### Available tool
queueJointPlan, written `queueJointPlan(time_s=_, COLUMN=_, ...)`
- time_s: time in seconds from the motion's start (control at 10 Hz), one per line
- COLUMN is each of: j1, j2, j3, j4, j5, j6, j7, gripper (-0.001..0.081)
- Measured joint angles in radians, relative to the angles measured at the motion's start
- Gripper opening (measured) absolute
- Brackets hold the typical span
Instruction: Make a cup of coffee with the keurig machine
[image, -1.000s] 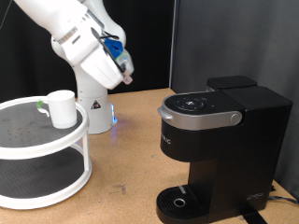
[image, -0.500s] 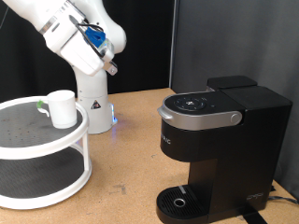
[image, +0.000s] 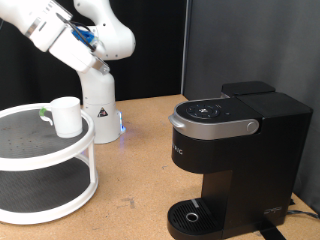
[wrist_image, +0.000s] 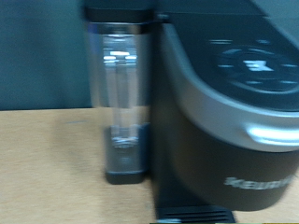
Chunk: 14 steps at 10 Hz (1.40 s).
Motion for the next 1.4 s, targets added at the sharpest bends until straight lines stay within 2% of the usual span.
queueJointPlan(time_s=0.2, j1=-0.027, j2=-0.024, j3=-0.052, j4=0.006, j5=-0.082, j6=-0.133, j7=-0.038, gripper=0.0)
queueJointPlan(time_s=0.4, j1=-0.06, j2=-0.059, j3=-0.075, j4=0.002, j5=-0.117, j6=-0.194, j7=-0.037, gripper=0.0)
queueJointPlan(time_s=0.5, j1=-0.059, j2=-0.058, j3=-0.074, j4=0.001, j5=-0.117, j6=-0.193, j7=-0.037, gripper=0.0)
queueJointPlan(time_s=0.6, j1=-0.06, j2=-0.058, j3=-0.07, j4=-0.006, j5=-0.112, j6=-0.156, j7=-0.023, gripper=0.0)
queueJointPlan(time_s=0.8, j1=-0.085, j2=-0.062, j3=-0.066, j4=-0.027, j5=-0.102, j6=-0.103, j7=0.072, gripper=0.0)
queueJointPlan(time_s=1.1, j1=-0.165, j2=-0.075, j3=-0.094, j4=-0.031, j5=-0.164, j6=-0.146, j7=0.127, gripper=0.0)
queueJointPlan(time_s=1.2, j1=-0.177, j2=-0.084, j3=-0.101, j4=-0.029, j5=-0.185, j6=-0.164, j7=0.126, gripper=0.0)
queueJointPlan(time_s=1.4, j1=-0.176, j2=-0.083, j3=-0.106, j4=-0.031, j5=-0.185, j6=-0.166, j7=0.105, gripper=0.0)
